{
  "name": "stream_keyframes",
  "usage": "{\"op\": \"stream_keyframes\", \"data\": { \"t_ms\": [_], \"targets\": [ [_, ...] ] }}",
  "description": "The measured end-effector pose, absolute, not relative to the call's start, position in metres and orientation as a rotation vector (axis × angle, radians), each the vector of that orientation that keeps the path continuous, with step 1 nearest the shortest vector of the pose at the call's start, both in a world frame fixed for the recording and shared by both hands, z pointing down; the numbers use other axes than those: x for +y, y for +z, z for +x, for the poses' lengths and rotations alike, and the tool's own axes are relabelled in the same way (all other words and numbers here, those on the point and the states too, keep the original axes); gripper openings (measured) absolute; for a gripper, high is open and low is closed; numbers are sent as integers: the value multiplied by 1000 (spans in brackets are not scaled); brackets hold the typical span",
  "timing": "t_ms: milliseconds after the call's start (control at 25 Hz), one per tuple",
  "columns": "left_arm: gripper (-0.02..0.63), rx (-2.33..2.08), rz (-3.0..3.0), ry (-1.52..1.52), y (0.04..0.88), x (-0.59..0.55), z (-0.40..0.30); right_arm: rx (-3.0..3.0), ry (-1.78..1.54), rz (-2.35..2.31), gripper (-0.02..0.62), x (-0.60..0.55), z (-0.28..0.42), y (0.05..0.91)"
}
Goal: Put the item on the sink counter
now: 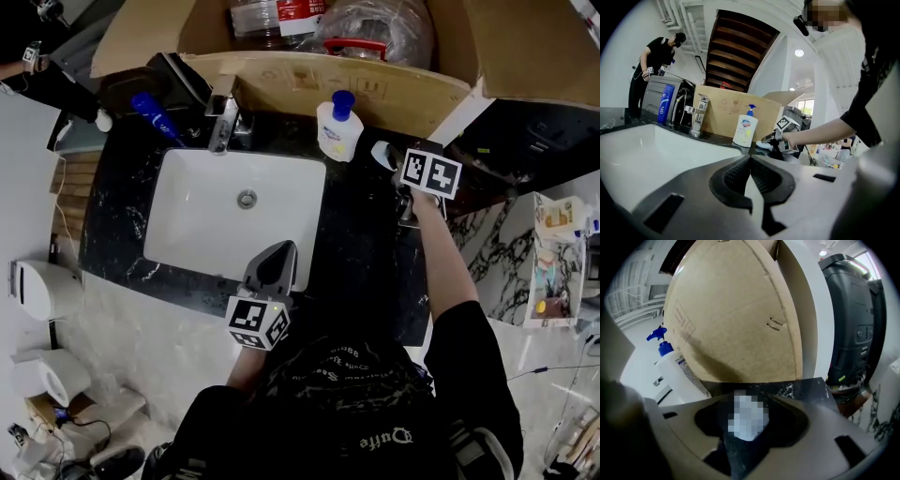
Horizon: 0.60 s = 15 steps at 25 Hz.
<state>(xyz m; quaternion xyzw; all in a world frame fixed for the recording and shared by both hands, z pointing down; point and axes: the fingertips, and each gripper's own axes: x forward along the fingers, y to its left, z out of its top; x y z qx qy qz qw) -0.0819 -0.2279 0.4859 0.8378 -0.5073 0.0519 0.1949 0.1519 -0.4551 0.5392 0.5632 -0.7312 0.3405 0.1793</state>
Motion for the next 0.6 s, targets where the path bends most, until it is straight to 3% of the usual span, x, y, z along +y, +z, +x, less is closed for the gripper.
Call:
{"op": "stream_keyframes", "data": {
  "t_ms": [600],
  "targets": [
    [6,-1471,2366,114,471,-222,-90,-2337,736,1636,236,-417,145,468]
  ]
}}
